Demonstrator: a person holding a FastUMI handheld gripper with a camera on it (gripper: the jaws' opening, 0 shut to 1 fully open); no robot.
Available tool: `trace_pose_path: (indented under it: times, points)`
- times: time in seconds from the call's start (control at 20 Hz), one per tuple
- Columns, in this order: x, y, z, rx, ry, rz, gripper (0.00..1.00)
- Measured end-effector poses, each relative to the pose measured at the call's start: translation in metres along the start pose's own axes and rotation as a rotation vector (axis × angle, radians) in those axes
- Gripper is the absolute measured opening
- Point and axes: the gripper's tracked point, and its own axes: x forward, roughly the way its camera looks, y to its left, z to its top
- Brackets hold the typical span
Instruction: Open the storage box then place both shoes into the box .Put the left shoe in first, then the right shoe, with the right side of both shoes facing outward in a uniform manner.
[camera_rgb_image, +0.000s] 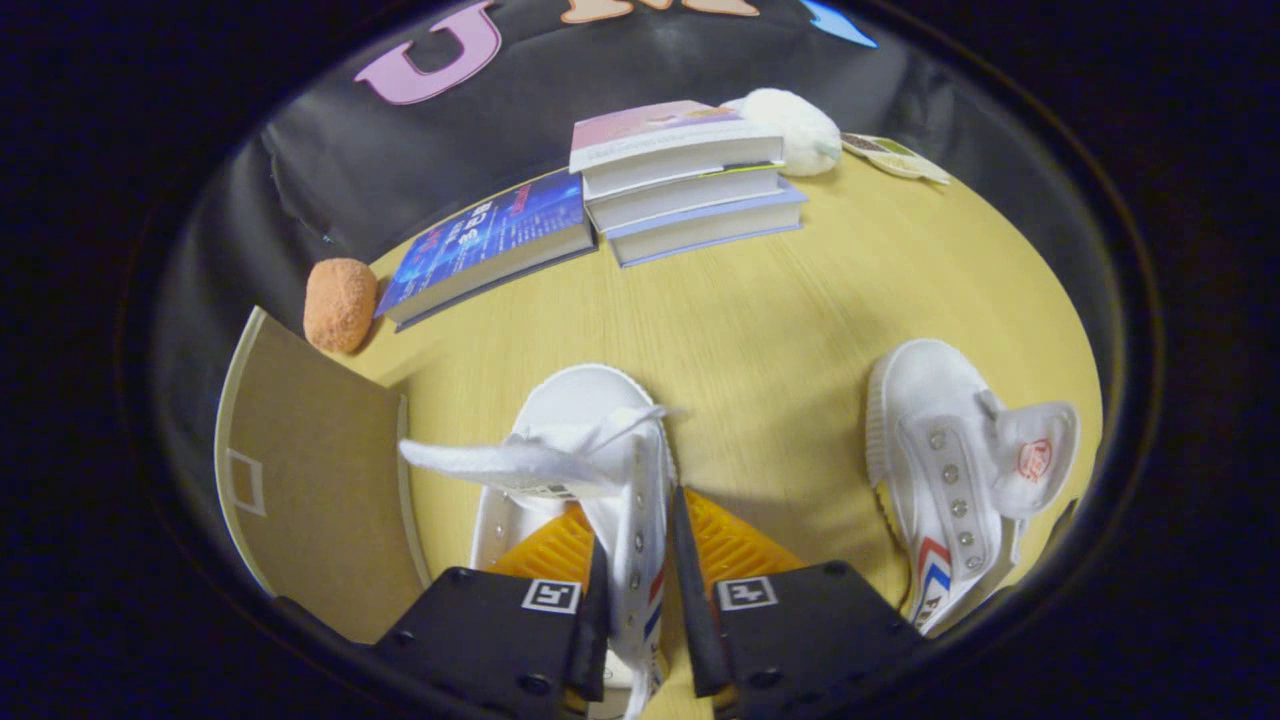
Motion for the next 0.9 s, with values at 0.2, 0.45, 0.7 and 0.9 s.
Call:
trace_pose_path:
  times: [0.2,0.45,0.7,0.9]
  points:
    - [-0.001,-0.001,-0.004,0.166,0.046,0.066,0.27]
    - [-0.006,-0.001,-0.002,0.139,0.044,0.102,0.27]
    - [-0.009,-0.004,-0.003,0.132,0.066,0.101,0.18]
    - [-0.012,-0.006,-0.009,0.224,0.099,0.120,0.05]
